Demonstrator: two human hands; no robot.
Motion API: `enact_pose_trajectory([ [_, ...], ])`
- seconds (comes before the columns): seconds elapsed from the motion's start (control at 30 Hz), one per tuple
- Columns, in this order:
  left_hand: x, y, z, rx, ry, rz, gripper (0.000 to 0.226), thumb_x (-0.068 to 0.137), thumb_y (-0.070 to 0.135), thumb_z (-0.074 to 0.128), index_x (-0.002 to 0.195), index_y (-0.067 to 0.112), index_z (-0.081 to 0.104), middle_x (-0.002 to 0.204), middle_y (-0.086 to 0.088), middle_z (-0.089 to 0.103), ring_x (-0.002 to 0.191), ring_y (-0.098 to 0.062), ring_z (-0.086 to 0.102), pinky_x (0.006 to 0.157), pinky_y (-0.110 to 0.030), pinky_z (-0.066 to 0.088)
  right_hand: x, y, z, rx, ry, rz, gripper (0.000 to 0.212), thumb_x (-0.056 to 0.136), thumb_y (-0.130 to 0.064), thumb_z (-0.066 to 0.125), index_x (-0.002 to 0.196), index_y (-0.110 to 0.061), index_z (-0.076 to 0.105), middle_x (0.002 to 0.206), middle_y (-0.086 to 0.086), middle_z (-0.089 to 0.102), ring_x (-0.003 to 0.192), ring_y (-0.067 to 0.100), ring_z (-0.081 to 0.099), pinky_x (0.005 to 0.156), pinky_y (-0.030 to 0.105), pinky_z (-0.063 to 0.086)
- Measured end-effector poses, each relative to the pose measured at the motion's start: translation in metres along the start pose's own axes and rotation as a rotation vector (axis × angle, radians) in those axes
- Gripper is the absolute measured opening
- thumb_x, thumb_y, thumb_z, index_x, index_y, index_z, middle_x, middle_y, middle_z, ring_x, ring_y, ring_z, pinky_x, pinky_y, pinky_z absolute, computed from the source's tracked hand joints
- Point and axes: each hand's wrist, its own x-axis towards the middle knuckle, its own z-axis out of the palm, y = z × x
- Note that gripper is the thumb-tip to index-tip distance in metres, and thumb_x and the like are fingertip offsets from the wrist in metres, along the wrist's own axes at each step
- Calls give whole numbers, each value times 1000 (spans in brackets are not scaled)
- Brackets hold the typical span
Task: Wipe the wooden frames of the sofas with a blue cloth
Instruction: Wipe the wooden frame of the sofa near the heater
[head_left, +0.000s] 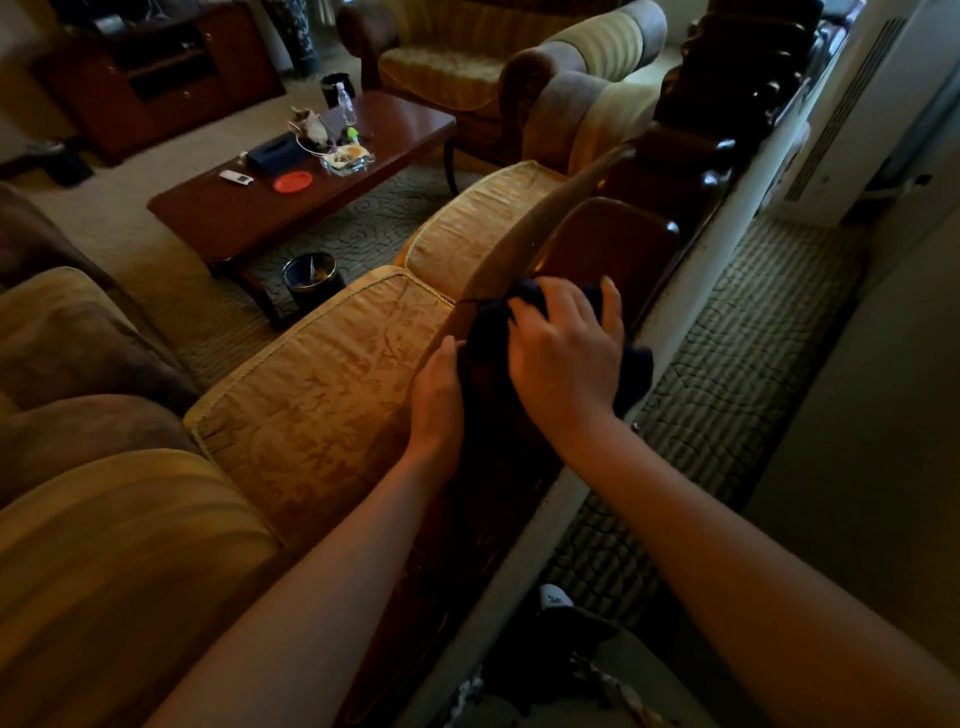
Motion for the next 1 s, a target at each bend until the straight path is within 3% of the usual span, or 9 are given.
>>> enact_pose_trajectory([
  [0.13, 2, -3, -3, -41, -16, 29, 39, 102, 30, 34, 119, 9, 62, 113, -12, 67, 104, -24, 64, 89, -39, 50, 20, -19, 12, -42, -139, -113, 18, 87, -19, 54, 87, -15, 72, 97, 7, 65, 98, 25, 60, 108, 51, 30],
  [0.2, 5, -5, -4, -52, -9, 23, 38, 101, 31, 35, 118, 10, 63, 112, -13, 67, 103, -24, 64, 87, -39, 49, 14, -12, 8, -13, -119, -140, 18, 88, -22, 55, 92, -18, 72, 102, 5, 66, 100, 23, 61, 106, 49, 32],
  [0.3, 5, -5, -4, -67, 10, -37, 43, 97, 44, 36, 108, 15, 66, 110, -11, 67, 105, -24, 63, 90, -40, 48, -9, 14, -8, 106, -31, -77, 23, 89, -24, 54, 105, -21, 70, 117, 3, 62, 111, 19, 57, 103, 46, 35],
  [0.43, 5, -9, -4, -56, 36, -45, 40, 102, 37, 31, 101, 18, 65, 109, -4, 68, 104, -15, 62, 89, -31, 45, -28, 41, -24, 203, 45, 117, 26, 88, -21, 60, 113, -17, 68, 122, 11, 55, 113, 30, 50, 91, 42, 40],
  [0.57, 5, -9, -4, -58, 45, -21, 40, 100, 40, 33, 97, 18, 66, 108, -6, 67, 104, -17, 62, 90, -33, 47, -5, 37, -32, 158, -49, 169, 25, 84, -16, 67, 108, -21, 71, 115, 14, 55, 105, 38, 50, 82, 48, 42],
  [0.7, 5, -10, -3, -46, 45, -21, 39, 102, 36, 33, 101, 16, 65, 110, -7, 67, 105, -17, 61, 94, -34, 45, 29, 15, -34, -27, -222, 53, 24, 91, -23, 55, 109, -29, 69, 123, 8, 49, 115, 34, 40, 90, 44, 30],
  [0.87, 1, -7, -4, -23, 23, -13, 39, 101, 36, 32, 100, 15, 65, 111, -8, 66, 105, -18, 61, 89, -34, 46, 60, -17, -20, -159, -370, -70, 25, 92, -21, 52, 112, -29, 65, 125, 6, 44, 117, 30, 38, 94, 45, 31],
  [0.93, 0, -6, -6, 6, 25, -11, 37, 102, 36, 32, 98, 19, 64, 112, -7, 65, 106, -17, 60, 90, -33, 45, 55, -10, -19, -126, -343, -63, 25, 91, -21, 53, 111, -29, 66, 125, 6, 45, 117, 31, 38, 94, 45, 31],
  [1.0, 0, -9, -11, 16, 33, -17, 35, 102, 36, 33, 94, 21, 64, 111, -8, 66, 106, -18, 61, 91, -35, 45, 35, 4, -24, -47, -197, -26, 23, 89, -21, 57, 108, -27, 68, 123, 9, 49, 114, 34, 42, 90, 45, 34],
])
